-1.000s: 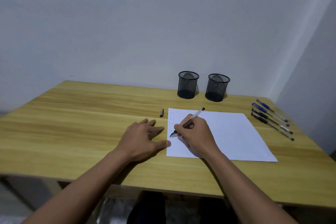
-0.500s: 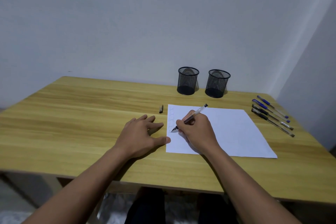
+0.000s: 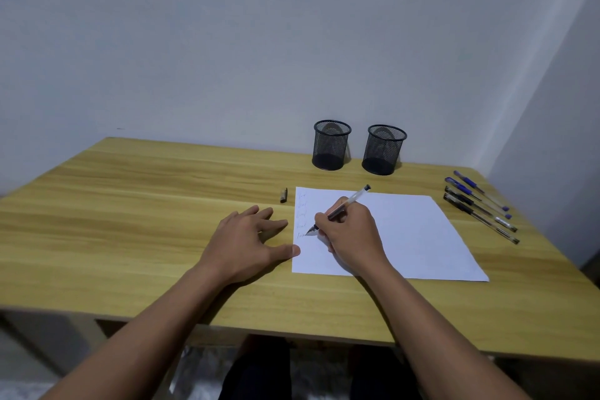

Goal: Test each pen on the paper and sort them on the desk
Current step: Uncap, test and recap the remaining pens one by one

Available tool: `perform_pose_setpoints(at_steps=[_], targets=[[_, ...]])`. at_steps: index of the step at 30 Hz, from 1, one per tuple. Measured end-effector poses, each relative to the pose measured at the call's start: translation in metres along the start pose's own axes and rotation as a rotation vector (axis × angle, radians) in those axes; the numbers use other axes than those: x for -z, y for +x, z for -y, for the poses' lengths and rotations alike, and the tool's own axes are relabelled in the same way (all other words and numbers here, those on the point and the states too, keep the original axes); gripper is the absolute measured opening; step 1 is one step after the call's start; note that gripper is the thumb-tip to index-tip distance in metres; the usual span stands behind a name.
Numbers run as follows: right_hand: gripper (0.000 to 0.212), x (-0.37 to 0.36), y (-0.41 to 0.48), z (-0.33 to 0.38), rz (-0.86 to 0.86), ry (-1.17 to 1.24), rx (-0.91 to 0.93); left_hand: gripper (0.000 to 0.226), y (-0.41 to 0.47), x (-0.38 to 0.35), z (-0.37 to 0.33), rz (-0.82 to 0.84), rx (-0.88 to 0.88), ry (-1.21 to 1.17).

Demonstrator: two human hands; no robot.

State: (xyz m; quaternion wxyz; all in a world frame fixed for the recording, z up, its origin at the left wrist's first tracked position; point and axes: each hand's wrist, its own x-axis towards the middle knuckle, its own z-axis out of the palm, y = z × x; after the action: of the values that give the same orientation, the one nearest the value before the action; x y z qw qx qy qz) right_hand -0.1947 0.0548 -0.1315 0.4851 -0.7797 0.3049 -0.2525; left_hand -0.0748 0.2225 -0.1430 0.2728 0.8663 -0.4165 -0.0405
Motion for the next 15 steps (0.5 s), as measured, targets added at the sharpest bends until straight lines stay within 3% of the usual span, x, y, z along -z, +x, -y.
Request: perform_pose_setpoints(at_steps=[15], targets=[[0.018, 0.0029, -0.0003, 0.0036, 0.016, 0.014, 0.0, 0.085, 0.0005, 0.0018, -0.002, -0.003, 0.013, -0.006]])
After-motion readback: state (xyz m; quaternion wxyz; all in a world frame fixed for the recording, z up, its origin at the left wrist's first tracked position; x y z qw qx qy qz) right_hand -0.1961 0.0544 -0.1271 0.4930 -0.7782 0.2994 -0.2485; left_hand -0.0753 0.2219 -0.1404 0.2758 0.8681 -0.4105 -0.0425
